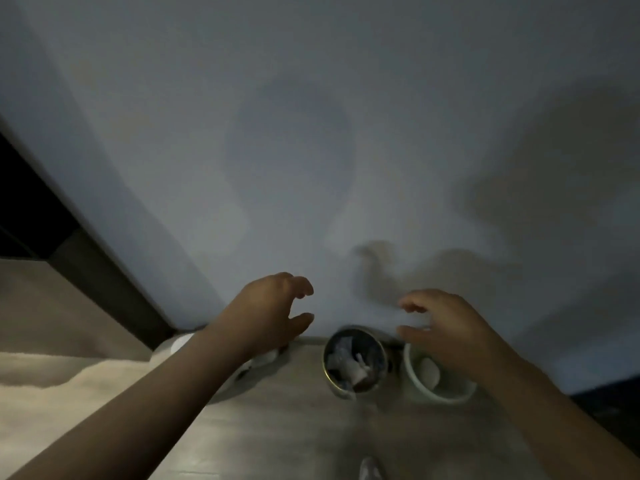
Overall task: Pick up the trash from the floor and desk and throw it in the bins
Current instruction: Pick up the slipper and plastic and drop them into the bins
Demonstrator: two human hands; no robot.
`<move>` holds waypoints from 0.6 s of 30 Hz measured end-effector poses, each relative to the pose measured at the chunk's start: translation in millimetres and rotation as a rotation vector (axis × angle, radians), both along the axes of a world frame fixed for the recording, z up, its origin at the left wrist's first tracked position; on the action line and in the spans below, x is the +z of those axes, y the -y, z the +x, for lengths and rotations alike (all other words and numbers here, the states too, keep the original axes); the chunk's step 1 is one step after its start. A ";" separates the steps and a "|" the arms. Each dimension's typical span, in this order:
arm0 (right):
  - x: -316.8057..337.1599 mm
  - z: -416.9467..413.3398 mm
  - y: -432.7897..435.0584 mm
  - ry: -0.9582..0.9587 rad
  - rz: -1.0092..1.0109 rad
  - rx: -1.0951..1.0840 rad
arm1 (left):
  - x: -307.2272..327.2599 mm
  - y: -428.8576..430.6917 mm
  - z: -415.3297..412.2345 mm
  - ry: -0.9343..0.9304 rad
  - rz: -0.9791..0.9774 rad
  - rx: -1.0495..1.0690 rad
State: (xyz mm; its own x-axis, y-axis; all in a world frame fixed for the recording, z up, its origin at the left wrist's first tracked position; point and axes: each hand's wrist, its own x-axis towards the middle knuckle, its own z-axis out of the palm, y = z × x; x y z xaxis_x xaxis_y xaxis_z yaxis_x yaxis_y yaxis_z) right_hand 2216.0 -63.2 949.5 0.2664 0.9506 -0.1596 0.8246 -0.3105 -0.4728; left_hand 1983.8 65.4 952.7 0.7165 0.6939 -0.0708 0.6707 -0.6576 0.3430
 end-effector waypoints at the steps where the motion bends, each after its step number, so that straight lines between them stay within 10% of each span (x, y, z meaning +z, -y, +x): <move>1: -4.7 9.2 13.3 -0.020 -0.021 -0.053 | -5.3 4.7 11.9 -0.004 -0.018 -0.032; 18: -127.4 288.3 127.4 -0.141 -0.189 -0.375 | -118.5 74.7 297.2 -0.095 -0.294 -0.031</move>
State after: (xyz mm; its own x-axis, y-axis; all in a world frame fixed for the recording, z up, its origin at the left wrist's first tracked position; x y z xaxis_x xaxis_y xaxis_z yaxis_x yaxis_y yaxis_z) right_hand 2504.3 -190.6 822.2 0.5504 0.7433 -0.3803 0.5705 -0.6673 -0.4787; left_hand 2281.0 -9.3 834.2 0.7173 0.6119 -0.3331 0.6904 -0.5598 0.4583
